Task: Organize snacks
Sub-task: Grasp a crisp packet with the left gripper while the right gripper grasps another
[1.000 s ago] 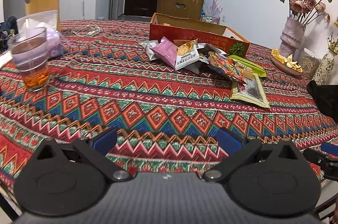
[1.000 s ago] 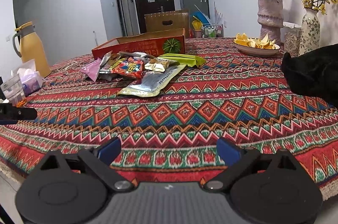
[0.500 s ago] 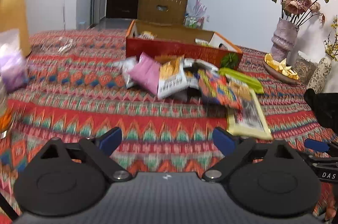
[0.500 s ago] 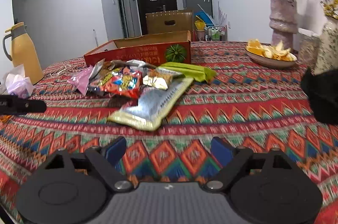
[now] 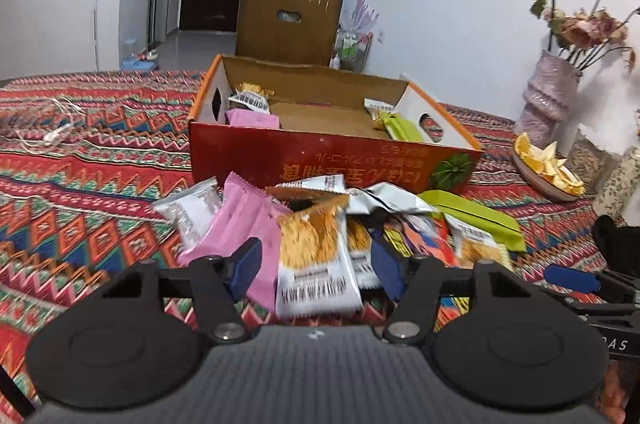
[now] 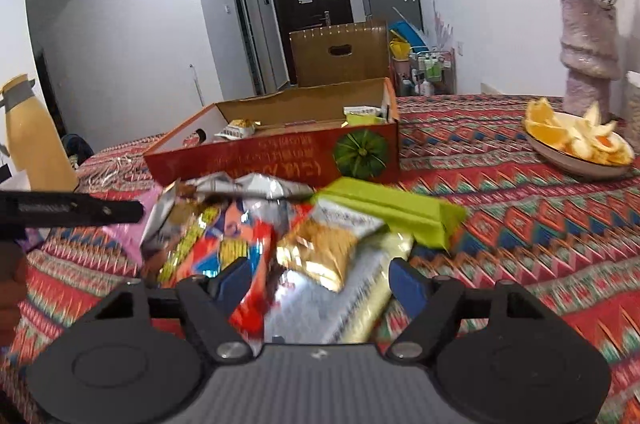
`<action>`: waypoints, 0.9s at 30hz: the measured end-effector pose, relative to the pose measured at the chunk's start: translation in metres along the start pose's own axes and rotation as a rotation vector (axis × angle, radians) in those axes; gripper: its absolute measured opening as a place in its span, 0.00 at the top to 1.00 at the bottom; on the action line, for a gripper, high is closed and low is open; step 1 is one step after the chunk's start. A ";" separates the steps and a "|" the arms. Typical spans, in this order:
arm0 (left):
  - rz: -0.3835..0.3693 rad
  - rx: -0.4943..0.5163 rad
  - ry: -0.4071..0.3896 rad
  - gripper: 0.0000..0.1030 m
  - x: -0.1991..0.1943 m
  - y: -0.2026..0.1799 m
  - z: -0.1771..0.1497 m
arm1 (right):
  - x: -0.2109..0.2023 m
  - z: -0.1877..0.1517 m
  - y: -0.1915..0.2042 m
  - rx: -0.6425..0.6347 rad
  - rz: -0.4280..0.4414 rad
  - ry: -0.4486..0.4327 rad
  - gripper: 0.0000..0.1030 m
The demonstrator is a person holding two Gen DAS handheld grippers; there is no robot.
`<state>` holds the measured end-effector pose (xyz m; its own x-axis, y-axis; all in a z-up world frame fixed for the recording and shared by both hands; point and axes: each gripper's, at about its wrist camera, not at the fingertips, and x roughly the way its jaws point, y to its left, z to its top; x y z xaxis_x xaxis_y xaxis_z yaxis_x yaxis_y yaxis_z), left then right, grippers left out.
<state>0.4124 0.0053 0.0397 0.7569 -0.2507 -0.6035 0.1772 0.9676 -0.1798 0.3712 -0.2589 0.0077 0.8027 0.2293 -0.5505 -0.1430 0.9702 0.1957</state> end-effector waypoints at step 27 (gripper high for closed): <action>-0.065 -0.076 0.019 0.65 0.001 0.005 -0.006 | 0.039 0.014 0.006 -0.031 -0.045 0.004 0.62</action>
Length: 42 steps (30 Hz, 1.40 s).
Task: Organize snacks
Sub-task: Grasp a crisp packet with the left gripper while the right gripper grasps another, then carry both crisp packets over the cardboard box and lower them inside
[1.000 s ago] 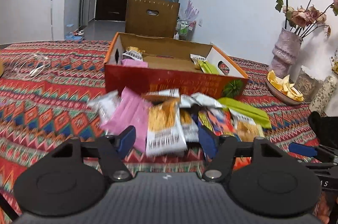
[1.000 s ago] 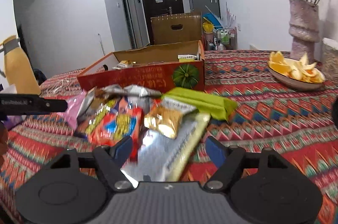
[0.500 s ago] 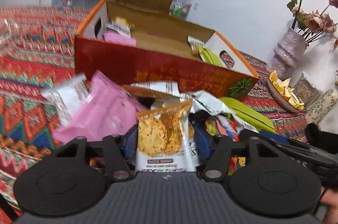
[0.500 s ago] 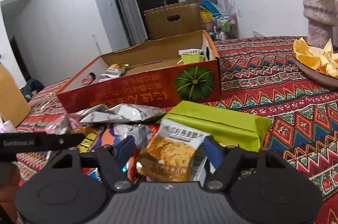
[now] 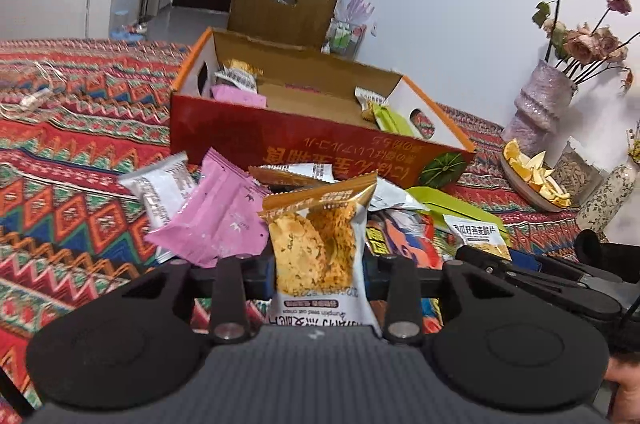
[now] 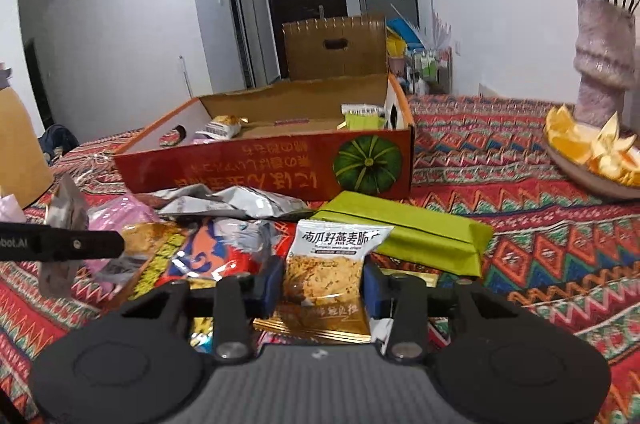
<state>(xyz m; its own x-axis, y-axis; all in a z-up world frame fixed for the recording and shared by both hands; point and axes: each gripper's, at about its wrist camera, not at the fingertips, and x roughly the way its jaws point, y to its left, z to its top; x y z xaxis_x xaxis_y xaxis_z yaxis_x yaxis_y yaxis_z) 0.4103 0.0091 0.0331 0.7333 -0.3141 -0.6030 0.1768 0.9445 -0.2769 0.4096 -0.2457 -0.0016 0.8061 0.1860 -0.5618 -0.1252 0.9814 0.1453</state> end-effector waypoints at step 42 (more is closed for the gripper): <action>-0.016 0.075 -0.082 0.65 -0.141 -0.046 -0.070 | -0.168 -0.057 0.016 -0.108 0.047 -0.101 0.62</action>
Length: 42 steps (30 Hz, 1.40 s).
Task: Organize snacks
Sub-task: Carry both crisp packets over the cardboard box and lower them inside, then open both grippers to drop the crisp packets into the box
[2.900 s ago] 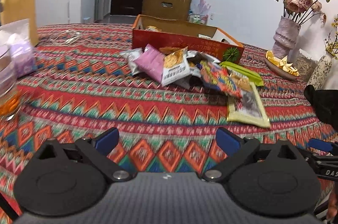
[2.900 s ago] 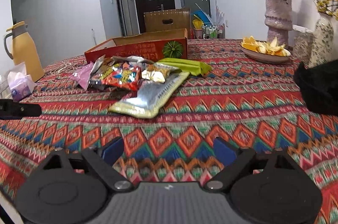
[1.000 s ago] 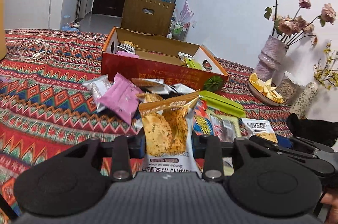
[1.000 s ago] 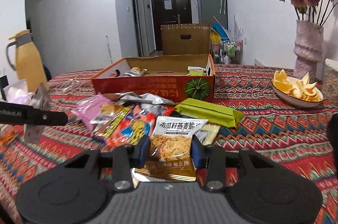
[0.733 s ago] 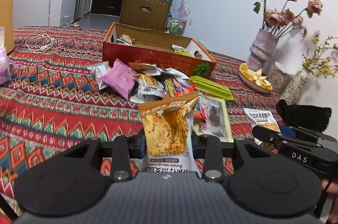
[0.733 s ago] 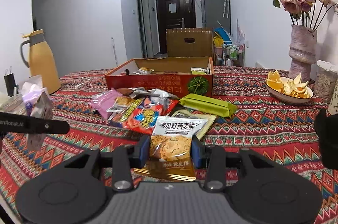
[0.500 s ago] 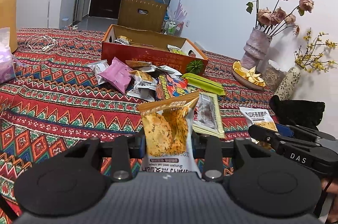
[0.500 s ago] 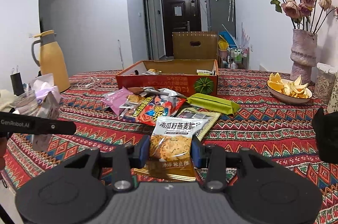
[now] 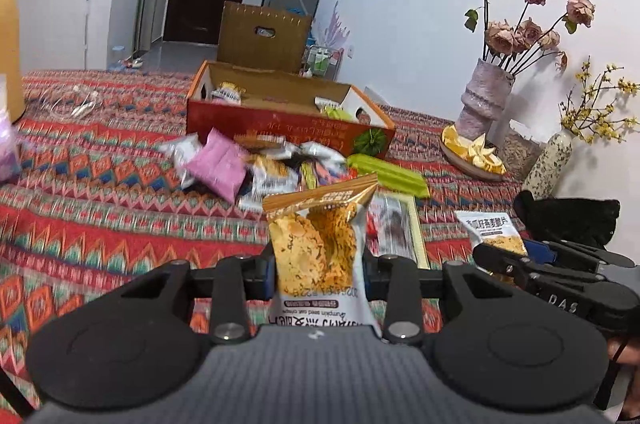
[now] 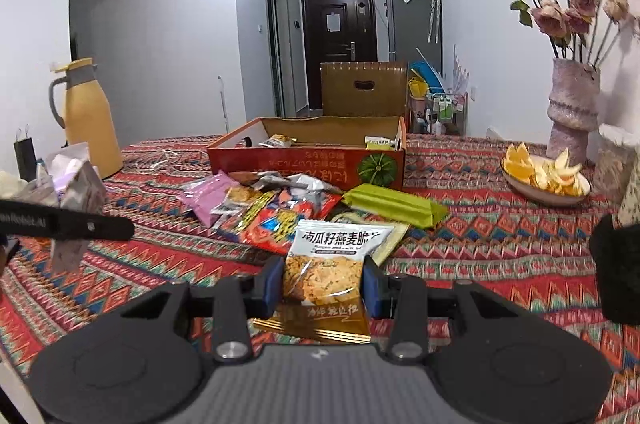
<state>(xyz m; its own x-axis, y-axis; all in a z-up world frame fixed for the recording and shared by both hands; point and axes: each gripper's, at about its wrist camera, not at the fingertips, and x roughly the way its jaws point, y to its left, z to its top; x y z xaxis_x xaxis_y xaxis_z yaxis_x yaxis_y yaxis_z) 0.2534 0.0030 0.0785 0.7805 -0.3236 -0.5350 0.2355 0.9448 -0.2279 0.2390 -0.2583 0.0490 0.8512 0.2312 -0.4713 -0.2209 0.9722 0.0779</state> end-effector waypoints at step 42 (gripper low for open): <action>0.147 0.051 0.310 0.64 0.441 0.094 0.251 | 0.473 0.217 -0.077 0.034 0.006 0.374 0.57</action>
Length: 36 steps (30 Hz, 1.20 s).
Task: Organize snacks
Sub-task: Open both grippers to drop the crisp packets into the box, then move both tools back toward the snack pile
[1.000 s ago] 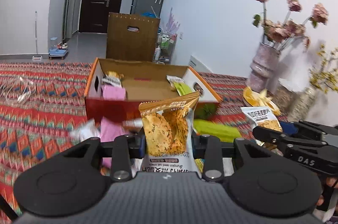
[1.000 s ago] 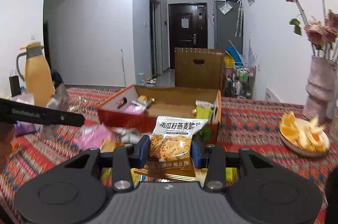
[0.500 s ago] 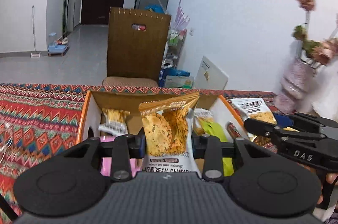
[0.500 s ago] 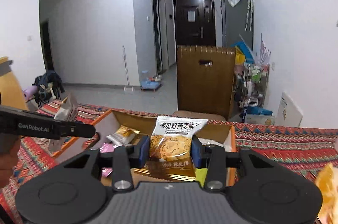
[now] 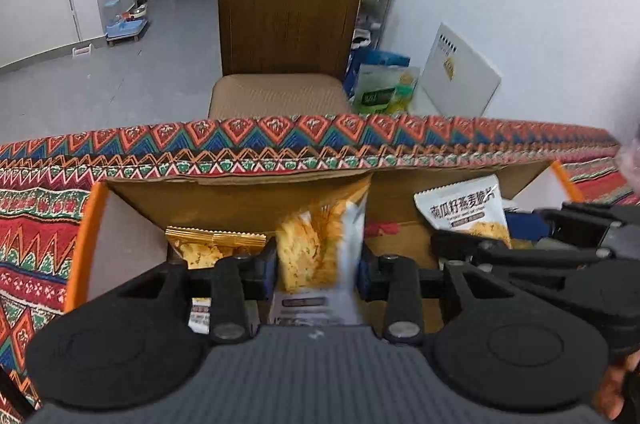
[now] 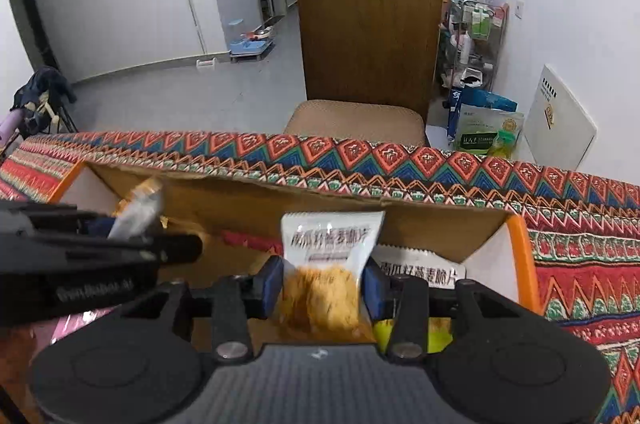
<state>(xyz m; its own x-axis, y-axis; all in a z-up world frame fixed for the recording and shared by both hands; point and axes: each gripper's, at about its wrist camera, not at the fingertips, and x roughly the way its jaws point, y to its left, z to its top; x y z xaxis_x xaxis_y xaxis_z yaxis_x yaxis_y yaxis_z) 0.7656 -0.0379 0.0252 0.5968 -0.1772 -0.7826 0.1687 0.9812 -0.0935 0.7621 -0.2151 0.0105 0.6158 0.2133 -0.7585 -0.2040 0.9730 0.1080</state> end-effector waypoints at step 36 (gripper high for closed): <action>-0.099 0.062 -0.329 0.20 -0.316 -0.019 -0.183 | -0.305 -0.142 0.034 -0.084 0.120 -0.361 0.16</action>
<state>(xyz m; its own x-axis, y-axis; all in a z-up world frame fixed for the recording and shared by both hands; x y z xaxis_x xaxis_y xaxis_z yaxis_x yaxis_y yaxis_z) 0.4305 0.0134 0.1614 0.7946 -0.2964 -0.5299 0.2797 0.9533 -0.1140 0.4594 -0.2595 0.1549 0.8090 0.3571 -0.4669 -0.3434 0.9318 0.1176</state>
